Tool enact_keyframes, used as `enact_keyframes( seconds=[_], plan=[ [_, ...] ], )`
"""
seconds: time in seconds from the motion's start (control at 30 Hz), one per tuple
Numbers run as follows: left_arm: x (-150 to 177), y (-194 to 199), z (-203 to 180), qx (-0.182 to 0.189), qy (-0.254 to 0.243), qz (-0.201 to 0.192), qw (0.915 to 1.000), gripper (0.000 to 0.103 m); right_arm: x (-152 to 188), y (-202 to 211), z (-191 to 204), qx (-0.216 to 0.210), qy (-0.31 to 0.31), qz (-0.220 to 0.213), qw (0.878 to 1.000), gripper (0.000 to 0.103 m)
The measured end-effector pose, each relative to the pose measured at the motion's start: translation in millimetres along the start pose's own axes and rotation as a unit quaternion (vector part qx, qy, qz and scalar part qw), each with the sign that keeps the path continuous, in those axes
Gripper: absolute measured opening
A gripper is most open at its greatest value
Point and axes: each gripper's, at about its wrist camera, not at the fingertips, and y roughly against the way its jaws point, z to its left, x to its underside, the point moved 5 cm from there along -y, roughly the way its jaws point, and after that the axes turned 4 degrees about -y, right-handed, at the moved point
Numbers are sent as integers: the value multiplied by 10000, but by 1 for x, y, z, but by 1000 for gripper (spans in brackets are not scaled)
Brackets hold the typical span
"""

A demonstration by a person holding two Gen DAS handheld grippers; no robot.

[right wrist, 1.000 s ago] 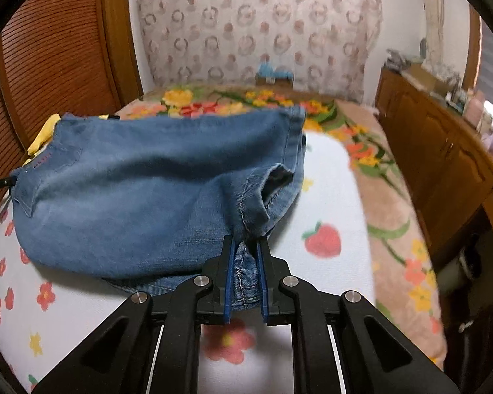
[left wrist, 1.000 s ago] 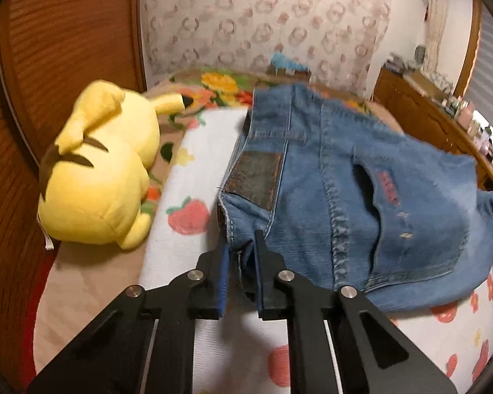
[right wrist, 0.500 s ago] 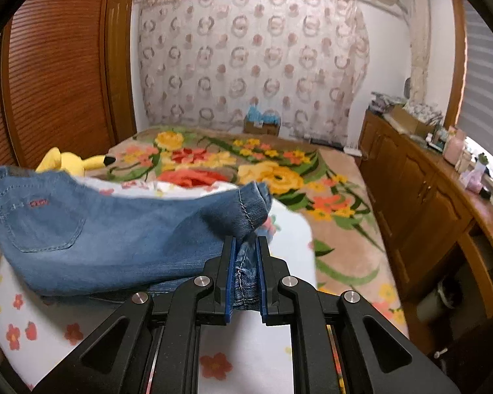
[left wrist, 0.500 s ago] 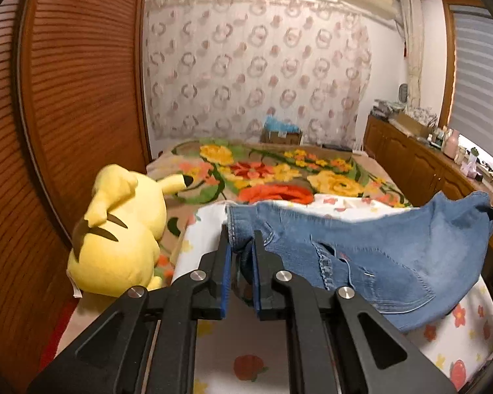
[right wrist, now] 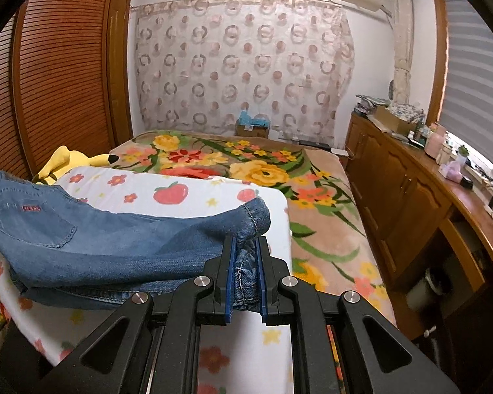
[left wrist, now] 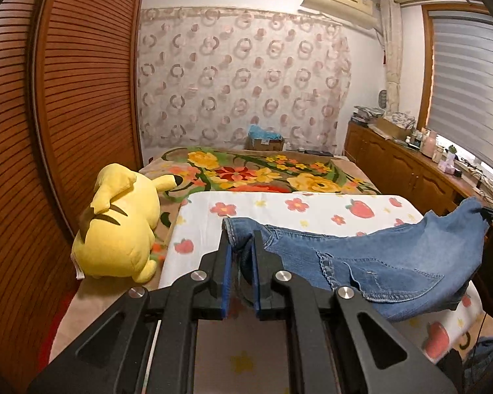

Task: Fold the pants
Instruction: 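Lift and fold the jeans in half with the right tool toward the left tool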

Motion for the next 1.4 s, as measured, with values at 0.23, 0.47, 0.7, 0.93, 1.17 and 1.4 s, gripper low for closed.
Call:
enact_keyframes(
  seconds=[0.23,0.47,0.7,0.93,1.17,1.4],
  plan=[
    [37,18,0,46,11,284,9996,11,18,26,-3,-90,-84,102,9999,11],
    [79,12,-9,55,-114,715,9974,11,46,7,-8,-239,-281,538,9979,12],
    [97,10,-5,-4,-110,907,9958,12,49,1,-20,-248,-573,666,9958,12],
    [105,11,-3,-21,-93,1016,9948,13,55,1,-13,-219,-612,794,9947,12],
    [102,20,1,-98,-87,931,9956,18,61,1,-11,-197,-672,853,9939,12],
    [95,33,-5,-116,-179,714,9972,39,64,2,-11,-218,-725,852,9935,12]
  ],
)
